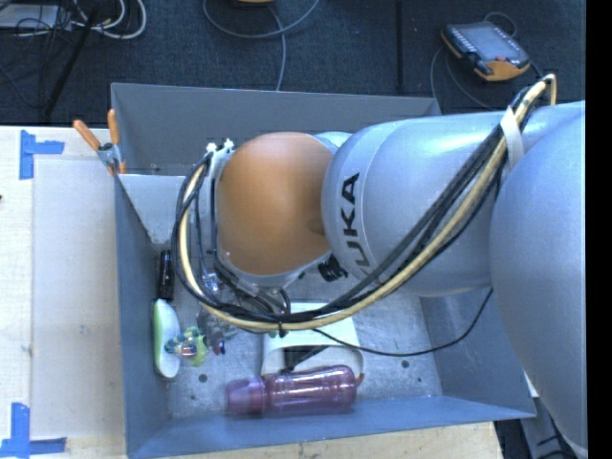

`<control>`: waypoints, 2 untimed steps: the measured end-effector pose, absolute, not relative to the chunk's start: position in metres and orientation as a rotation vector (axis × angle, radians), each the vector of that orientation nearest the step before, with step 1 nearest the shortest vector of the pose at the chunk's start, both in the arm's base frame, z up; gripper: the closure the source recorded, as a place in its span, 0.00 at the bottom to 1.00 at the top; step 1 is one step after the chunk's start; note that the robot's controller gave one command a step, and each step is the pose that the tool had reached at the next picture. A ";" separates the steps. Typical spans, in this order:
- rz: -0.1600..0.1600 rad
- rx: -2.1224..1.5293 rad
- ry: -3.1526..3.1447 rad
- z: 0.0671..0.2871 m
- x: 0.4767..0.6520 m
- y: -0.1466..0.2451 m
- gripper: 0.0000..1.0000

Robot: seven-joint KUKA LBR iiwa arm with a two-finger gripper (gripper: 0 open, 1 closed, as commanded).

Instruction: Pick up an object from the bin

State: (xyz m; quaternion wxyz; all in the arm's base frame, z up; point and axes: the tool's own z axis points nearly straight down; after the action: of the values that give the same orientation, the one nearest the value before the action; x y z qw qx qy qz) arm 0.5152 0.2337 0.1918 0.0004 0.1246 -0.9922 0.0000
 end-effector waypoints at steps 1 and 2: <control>0.000 0.389 -3.116 0.192 0.515 0.234 1.00; 0.000 0.389 -3.117 0.192 0.515 0.234 1.00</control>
Offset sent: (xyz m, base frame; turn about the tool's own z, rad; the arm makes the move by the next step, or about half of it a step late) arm 0.0000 0.0000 0.0000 0.0000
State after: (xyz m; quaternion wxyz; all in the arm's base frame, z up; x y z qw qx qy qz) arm 0.5152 0.2337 0.1918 0.0005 0.1238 -0.9923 0.0000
